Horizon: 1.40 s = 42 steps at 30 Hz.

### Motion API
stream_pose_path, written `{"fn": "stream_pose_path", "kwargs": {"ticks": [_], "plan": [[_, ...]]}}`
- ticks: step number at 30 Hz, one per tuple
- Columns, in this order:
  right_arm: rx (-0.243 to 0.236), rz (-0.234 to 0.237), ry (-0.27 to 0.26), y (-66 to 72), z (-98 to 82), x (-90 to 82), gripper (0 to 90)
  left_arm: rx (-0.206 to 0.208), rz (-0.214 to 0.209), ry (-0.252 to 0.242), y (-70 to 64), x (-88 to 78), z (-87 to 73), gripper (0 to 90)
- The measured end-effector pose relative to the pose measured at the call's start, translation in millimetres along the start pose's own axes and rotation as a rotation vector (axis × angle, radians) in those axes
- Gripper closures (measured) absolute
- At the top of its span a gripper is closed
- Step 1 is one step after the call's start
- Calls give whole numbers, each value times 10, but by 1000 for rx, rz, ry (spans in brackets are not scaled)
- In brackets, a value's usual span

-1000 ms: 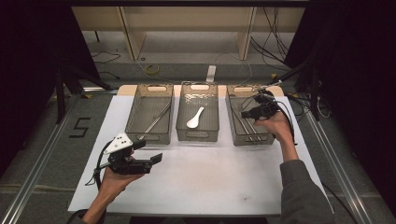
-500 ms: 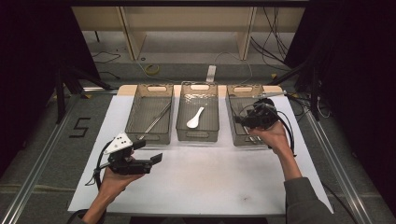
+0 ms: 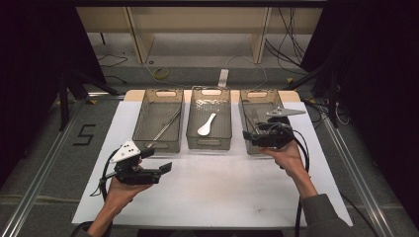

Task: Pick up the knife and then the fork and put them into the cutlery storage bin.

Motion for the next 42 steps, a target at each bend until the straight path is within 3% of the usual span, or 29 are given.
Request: {"fn": "stream_pose_path", "kwargs": {"ticks": [6,13,18,42], "plan": [[-40,40,-12,156,-140,-31,262,-5,2,0,7,7,-1,133],[-36,78,-8,241,-314,-27,253,-15,3,-5,16,5,2,132],[-20,108,-18,256,-406,-64,252,-15,-4,0,7,16,-2,132],[2,152,-107,255,-798,-299,231,-4,-42,9,-32,29,-3,131]]}}
Point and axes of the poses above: each handheld gripper's, and its own axes: x roughly forward along the jaws, z roughly out of its top, y roughly to its left, the point moved 3 cm from there along x, roughly forward along the jaws, and after that the axes turned 13 degrees about x, right-handed, at the moved point
